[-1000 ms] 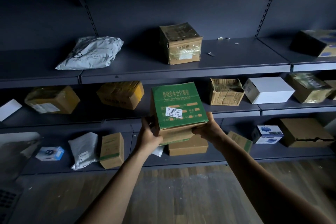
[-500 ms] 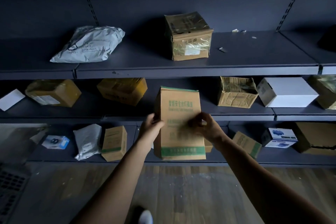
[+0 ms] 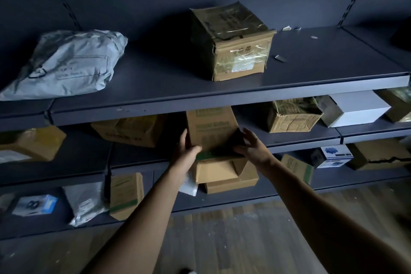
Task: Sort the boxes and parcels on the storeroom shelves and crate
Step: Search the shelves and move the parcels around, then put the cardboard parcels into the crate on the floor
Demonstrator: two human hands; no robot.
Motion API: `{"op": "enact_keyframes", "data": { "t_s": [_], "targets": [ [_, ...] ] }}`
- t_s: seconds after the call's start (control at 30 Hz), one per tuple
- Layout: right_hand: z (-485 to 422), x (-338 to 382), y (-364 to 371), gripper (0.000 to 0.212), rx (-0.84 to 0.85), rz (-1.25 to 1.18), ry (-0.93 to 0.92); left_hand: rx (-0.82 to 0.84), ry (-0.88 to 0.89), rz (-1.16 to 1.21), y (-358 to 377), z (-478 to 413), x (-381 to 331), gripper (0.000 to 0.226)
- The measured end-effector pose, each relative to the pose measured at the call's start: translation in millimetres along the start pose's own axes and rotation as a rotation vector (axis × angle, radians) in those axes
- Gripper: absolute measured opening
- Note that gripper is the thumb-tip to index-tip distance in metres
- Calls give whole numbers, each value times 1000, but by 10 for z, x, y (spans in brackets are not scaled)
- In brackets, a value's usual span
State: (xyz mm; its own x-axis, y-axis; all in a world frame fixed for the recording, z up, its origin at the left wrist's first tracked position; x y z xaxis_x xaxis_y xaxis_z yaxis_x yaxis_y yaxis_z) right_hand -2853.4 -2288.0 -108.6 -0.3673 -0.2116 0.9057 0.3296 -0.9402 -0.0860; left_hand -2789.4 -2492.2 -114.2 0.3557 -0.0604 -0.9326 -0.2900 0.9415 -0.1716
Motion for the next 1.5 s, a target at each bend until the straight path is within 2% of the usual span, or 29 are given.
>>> {"op": "enact_keyframes", "data": {
  "t_s": [0.07,0.13,0.23,0.33,0.4,0.47,0.5,0.57,0.63,0.73,0.97,1.1,1.23,1.33,1.5],
  "targets": [
    [-85,-59,-23,73,-37,24,3,0,-39,16,-27,-80,86,61],
    [-115,-57,-51,71,-99,166,0,-2,-83,-1,-54,-120,200,48],
    [-78,-106,-226,63,-330,395,91,-13,-135,7,-65,-103,299,16],
    [-110,-186,-333,58,-444,391,163,-25,-146,98,9,-113,295,22],
    [-159,-93,-376,56,-479,409,93,-79,-132,149,17,-160,207,20],
    [-194,-7,-442,49,-503,393,22,-91,-133,222,83,-256,147,10],
    [-207,50,-457,41,-495,374,-18,-71,-128,259,145,-294,97,8],
    [-273,82,-415,22,-427,346,-62,-2,-101,227,277,-362,-5,28],
    [-363,38,-319,31,-345,363,-60,32,-69,75,340,-398,-84,44],
    [-415,26,-66,47,-206,356,-82,21,-97,31,339,-388,-35,48],
    [-416,117,565,38,-70,266,-107,-70,-122,71,-38,-277,163,45],
    [-464,238,1068,34,14,339,-153,-100,-103,70,-419,-318,194,43],
    [-558,245,1559,35,-10,334,-139,-175,-70,55,-982,-449,286,17],
    [-652,197,1962,39,-7,312,-109,-277,-33,48,-1502,-618,366,19],
    [-842,257,2469,57,-51,293,-80,-430,-10,-49,-2371,-940,490,39]
  ]
}}
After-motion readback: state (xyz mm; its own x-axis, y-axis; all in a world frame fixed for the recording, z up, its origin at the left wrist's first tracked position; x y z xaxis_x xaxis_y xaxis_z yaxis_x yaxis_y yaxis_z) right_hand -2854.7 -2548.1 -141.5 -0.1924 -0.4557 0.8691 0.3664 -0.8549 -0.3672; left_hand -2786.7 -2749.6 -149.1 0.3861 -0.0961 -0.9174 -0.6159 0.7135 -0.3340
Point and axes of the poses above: each hand's wrist, its own z-axis away from the middle knuckle, its own y-axis out of the palm, x = y × z, the point moved 10 cm from there along -z, towards the middle knuckle, and after that the axes turned 6 degrees about y, right-handed, at the moved point
